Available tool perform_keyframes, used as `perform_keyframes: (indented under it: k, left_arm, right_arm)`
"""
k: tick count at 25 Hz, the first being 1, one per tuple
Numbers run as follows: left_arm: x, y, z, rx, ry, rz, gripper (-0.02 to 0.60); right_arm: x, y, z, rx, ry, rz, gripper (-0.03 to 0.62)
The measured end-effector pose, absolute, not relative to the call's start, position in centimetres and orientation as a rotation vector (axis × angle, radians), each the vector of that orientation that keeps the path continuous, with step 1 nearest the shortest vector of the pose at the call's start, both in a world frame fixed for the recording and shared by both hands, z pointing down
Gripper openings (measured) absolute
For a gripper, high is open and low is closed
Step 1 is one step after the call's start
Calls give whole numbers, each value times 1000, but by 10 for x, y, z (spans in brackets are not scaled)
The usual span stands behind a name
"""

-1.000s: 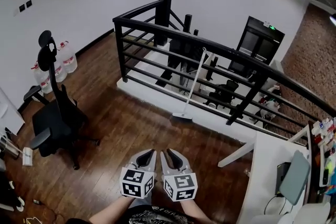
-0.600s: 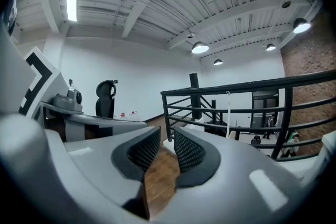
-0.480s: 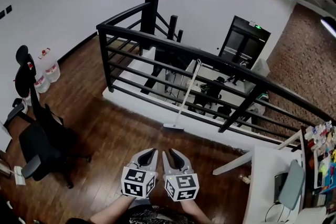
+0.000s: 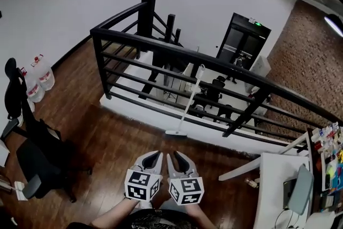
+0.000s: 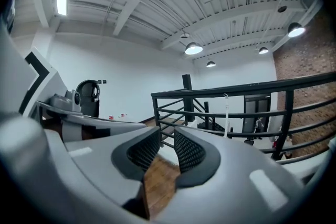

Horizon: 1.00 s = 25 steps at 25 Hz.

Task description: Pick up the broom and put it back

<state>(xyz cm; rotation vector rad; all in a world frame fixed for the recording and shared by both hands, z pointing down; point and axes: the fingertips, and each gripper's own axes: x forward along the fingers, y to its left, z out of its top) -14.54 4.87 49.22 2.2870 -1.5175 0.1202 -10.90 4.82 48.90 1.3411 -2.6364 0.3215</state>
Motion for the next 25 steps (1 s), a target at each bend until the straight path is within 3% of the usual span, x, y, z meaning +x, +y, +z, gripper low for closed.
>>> perform_keyframes:
  k: [15, 25]
  left_arm:
    - [-133, -90, 509, 2312, -1481, 188, 3]
    - [-85, -219, 504, 2344, -1423, 207, 3]
  right_arm:
    - [-90, -96, 501, 1427, -2624, 346, 57]
    - [-47, -225, 501, 1475, -2602, 386, 66]
